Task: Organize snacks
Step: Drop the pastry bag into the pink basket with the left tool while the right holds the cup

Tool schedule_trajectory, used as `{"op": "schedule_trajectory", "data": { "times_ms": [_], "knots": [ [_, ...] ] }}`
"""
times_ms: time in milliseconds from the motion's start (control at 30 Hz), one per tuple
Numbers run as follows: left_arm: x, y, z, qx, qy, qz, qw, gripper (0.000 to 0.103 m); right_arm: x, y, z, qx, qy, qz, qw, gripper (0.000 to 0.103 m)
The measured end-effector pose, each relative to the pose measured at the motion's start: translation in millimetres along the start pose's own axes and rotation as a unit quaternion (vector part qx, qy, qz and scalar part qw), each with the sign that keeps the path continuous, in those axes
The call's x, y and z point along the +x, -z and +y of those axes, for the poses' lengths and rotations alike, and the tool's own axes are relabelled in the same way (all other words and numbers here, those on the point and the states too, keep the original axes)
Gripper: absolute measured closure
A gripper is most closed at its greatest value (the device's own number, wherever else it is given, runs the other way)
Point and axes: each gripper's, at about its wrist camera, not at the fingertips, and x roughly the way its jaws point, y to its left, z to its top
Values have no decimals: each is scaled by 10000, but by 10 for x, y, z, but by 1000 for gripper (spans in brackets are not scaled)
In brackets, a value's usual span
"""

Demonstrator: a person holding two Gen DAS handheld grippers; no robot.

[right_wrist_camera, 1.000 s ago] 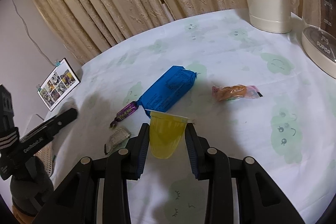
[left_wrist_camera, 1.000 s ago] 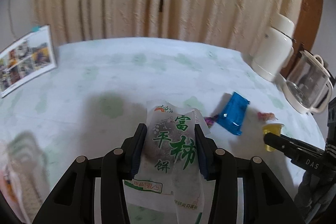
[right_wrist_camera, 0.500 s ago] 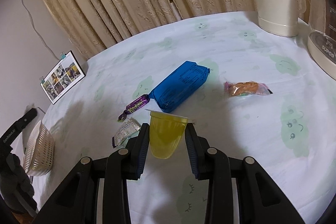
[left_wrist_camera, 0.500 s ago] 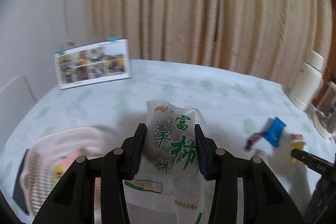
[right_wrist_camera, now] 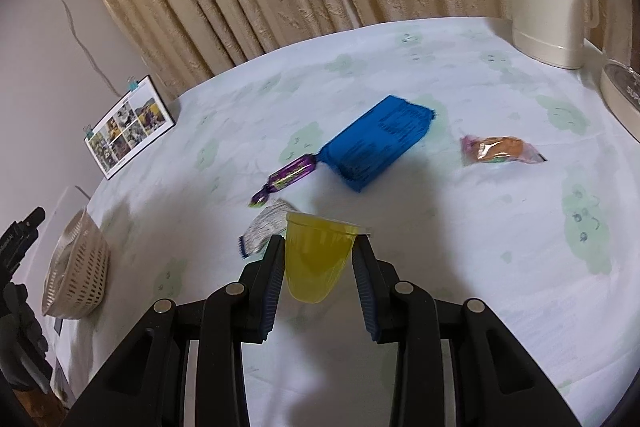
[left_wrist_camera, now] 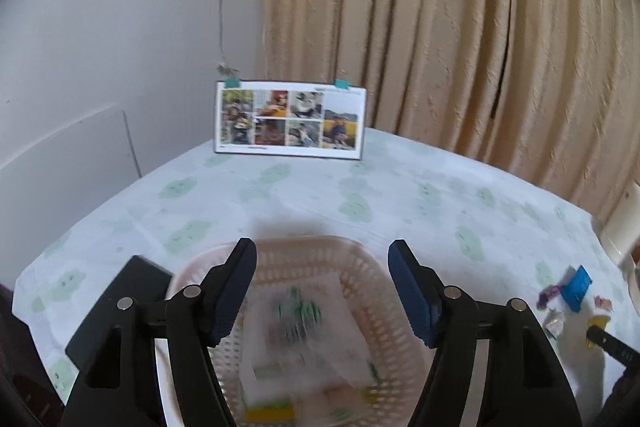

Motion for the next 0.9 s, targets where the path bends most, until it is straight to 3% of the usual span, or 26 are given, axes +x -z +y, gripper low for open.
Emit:
{"op": "schedule_trajectory", "data": {
  "times_ms": [467, 900],
  "knots": [
    [-98, 40, 298, -193, 25, -45, 9998, 34, -3, -42, 920, -535, -742, 47, 9958, 72],
    [-182, 99, 605, -447, 80, -113, 9989, 34, 27, 104, 2159, -1459, -1651, 183, 9753, 72]
  ]
}}
